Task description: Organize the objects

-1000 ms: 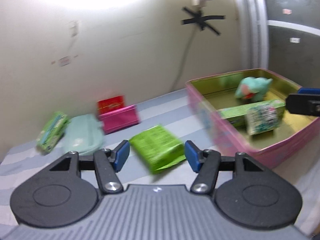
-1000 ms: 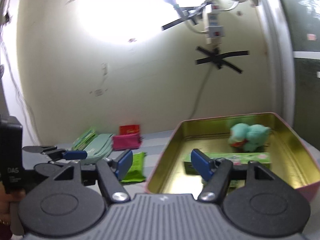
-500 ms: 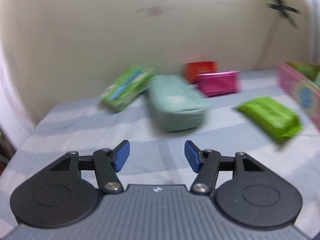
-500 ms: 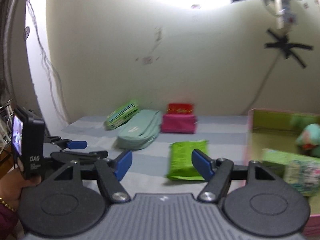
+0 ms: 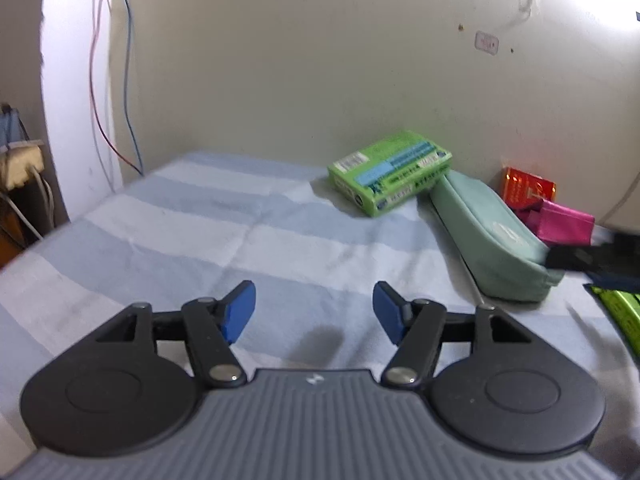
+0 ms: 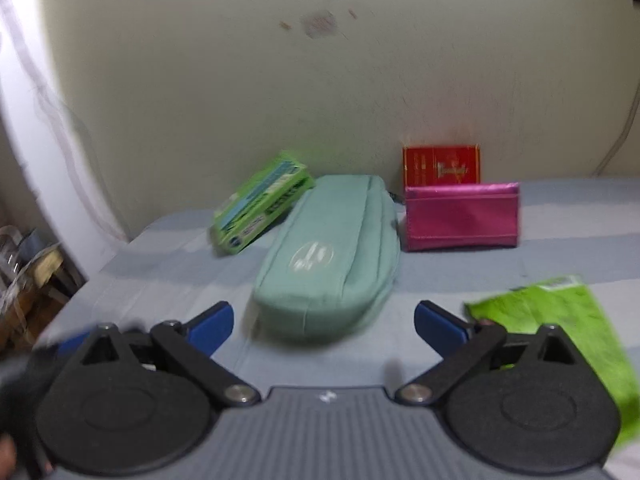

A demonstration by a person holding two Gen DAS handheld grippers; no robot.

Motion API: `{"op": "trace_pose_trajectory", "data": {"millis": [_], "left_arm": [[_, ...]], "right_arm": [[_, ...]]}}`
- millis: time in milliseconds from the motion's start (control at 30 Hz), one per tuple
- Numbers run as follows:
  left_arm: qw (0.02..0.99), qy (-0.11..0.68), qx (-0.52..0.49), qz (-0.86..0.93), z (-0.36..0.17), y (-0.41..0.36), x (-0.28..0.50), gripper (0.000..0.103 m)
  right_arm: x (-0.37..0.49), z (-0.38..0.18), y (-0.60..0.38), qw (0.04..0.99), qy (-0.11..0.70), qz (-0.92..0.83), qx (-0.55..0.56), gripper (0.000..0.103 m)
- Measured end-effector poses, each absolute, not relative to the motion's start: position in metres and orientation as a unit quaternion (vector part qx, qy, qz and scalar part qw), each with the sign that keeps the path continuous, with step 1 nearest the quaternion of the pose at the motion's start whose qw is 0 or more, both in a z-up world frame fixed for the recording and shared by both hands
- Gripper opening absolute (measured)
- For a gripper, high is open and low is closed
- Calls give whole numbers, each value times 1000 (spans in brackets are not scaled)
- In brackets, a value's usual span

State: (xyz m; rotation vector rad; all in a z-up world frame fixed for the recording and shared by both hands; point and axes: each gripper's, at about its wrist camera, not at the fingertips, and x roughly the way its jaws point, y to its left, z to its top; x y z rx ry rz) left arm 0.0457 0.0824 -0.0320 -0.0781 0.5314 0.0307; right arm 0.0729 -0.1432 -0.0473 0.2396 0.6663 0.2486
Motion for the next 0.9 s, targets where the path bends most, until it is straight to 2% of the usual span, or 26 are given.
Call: {"op": "trace_pose_trajectory", "data": {"millis": [100, 267, 300, 367, 467, 700, 800, 900], "left_arm": [[959, 277, -52, 5, -34, 86, 48, 67], [955, 288, -67, -2, -37, 89, 49, 67], [954, 292, -68, -3, -38, 90, 49, 67], [953, 296, -68, -5, -41, 89, 56, 68], [953, 295, -66, -7, -43, 89, 60, 71], [954, 290, -76, -17, -42, 94, 58, 72], [953, 288, -89, -28, -42, 97, 57, 77], [953, 285, -94, -35, -41, 97, 55, 78]], "right_arm": [[112, -64, -135, 913, 369, 113, 136, 103], [124, -73, -116, 926, 351, 93, 102, 103], [123, -74, -114, 929, 348, 90, 91, 101], [117, -73, -113, 931, 344, 92, 78, 89], [104, -70, -120, 927, 349, 107, 84, 87], [-6, -64, -158, 909, 362, 200, 44, 87], [-71, -62, -193, 899, 358, 250, 24, 90], [-136, -64, -239, 898, 356, 258, 23, 95]]}}
